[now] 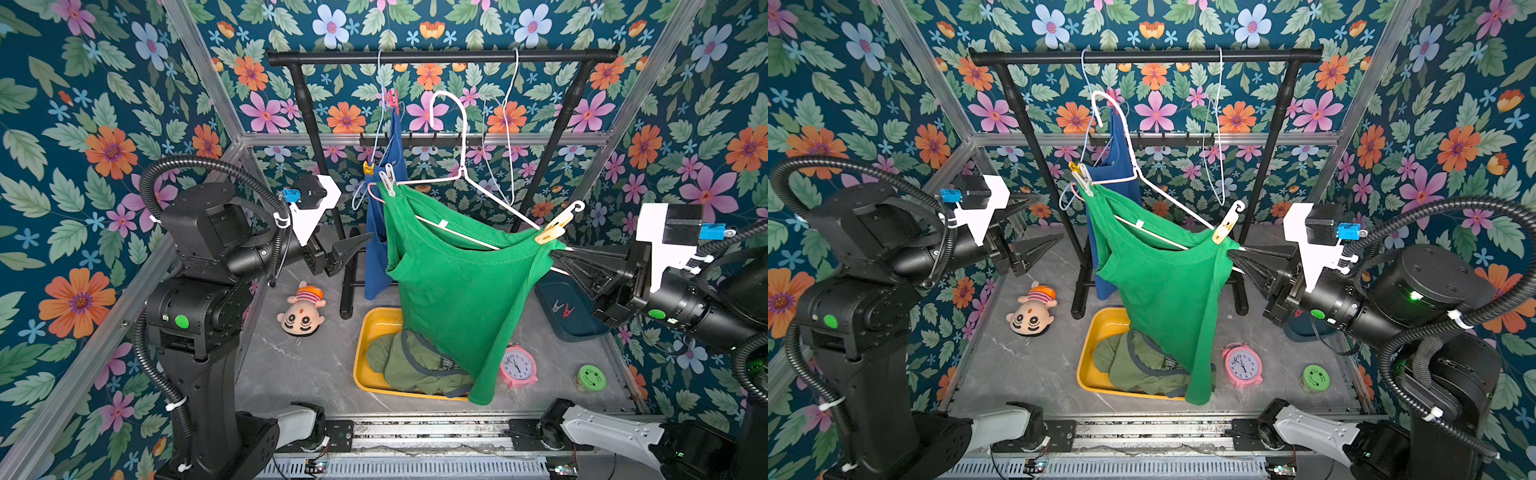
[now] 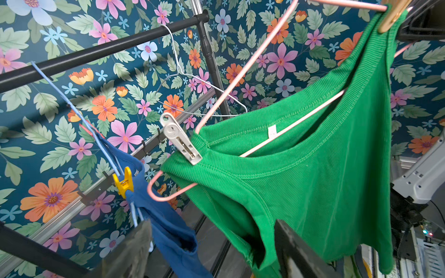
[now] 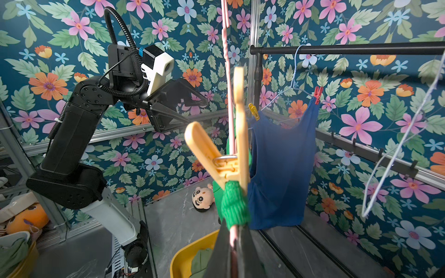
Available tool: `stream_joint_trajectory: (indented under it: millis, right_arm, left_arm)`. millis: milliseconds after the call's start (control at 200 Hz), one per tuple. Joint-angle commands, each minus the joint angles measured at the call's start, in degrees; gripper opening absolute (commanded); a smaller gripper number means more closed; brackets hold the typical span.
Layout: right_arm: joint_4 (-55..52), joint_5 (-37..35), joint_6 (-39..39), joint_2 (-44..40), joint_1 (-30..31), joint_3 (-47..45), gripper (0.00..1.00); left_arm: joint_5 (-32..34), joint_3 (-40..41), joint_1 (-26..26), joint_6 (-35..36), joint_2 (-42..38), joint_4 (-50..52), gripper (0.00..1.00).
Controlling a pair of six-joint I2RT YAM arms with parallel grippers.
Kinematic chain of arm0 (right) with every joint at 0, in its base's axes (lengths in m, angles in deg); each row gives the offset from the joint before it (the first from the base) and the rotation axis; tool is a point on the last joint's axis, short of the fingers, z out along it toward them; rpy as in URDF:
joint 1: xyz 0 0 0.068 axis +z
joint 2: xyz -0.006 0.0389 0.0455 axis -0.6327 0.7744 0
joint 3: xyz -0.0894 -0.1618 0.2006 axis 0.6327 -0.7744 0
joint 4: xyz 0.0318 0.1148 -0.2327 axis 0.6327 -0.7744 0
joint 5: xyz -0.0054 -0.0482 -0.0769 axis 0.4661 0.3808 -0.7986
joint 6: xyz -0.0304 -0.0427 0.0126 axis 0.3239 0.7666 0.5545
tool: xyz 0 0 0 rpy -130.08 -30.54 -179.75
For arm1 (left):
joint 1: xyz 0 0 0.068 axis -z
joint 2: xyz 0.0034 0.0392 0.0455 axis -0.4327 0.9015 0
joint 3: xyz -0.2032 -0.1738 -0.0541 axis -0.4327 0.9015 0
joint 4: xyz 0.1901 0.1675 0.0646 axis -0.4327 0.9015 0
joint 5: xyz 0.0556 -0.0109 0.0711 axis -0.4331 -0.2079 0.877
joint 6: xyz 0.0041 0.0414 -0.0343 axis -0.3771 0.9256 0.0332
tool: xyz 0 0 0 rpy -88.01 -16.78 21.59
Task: Remove the clothespins securing tank tops to the hanger
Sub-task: Pick up the hanger from the clothesline.
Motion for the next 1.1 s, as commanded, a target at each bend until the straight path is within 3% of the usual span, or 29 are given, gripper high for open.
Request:
stream_joint_trajectory:
  millis: [0,150,445,885,1095]
  right_arm:
    - [5.0,2.5,-0.9,0.3,0.0,-0.5,0.0]
    - [4.2,5.6,-1.6,2.1,0.0,-1.1,0.0]
    - [6.8,9.9,-2.9,3.5,0.0,-5.4,0.0]
    - [7.8,18.6,-5.1,7.4,0.0,-2.6,0.0]
    - [9.7,20.7,-6.0,8.1,0.0,-4.0,0.0]
  left_arm:
    - [-2.8,-0.3,-0.1,0.8,0.5,1.1,0.82]
    - [-5.8,-1.7,-0.1,1.1,1.5,1.9,0.82]
    - [-5.1,-3.9,-0.1,2.6,1.5,3.3,0.82]
    - [-6.9,-2.6,-0.1,3.3,2.9,3.1,0.82]
    - [-9.2,-1.3,-0.1,3.5,3.0,3.4,0.74]
